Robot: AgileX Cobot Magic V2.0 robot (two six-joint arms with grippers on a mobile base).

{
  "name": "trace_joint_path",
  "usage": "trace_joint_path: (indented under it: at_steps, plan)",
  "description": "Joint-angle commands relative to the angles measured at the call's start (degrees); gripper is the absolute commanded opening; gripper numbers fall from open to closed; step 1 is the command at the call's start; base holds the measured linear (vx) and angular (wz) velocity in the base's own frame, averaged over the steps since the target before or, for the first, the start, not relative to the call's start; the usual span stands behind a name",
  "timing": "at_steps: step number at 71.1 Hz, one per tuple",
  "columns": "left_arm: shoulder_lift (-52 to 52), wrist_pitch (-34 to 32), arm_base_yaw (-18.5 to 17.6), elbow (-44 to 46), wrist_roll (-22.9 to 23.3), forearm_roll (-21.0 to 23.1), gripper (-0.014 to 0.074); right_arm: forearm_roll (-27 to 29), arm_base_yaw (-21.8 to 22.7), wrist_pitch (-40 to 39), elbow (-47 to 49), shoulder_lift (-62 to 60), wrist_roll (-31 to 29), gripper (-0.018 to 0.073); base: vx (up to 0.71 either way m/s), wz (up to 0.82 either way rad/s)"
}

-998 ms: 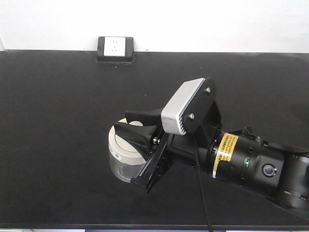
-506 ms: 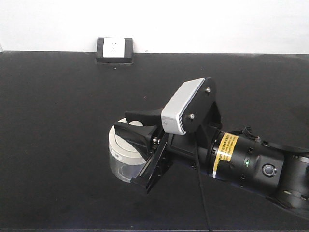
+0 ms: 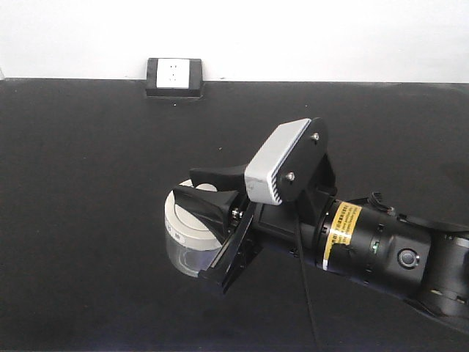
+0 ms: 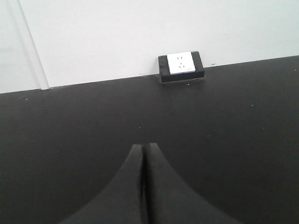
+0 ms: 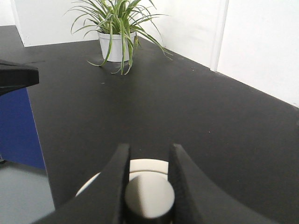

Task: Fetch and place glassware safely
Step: 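Hold the jar above the black bench with the right gripper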

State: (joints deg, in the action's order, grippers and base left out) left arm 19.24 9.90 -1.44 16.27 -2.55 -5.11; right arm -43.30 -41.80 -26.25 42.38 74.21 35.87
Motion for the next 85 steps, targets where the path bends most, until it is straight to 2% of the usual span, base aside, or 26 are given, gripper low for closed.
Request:
trace_joint_path:
  at_steps: [1, 85]
  plan:
    - [0.5, -4.0, -0.1, 1.5, 0.4, 0.3, -0.0007, 1.4, 0.3, -4.9, 1.6, -2.0, -0.4, -0.0004, 0.01, 0.01]
    - [0.5, -4.0, -0.1, 1.5, 0.4, 0.3, -0.0007, 1.4, 0.3, -4.9, 1.6, -2.0, -0.4, -0.0004, 0.00, 0.00]
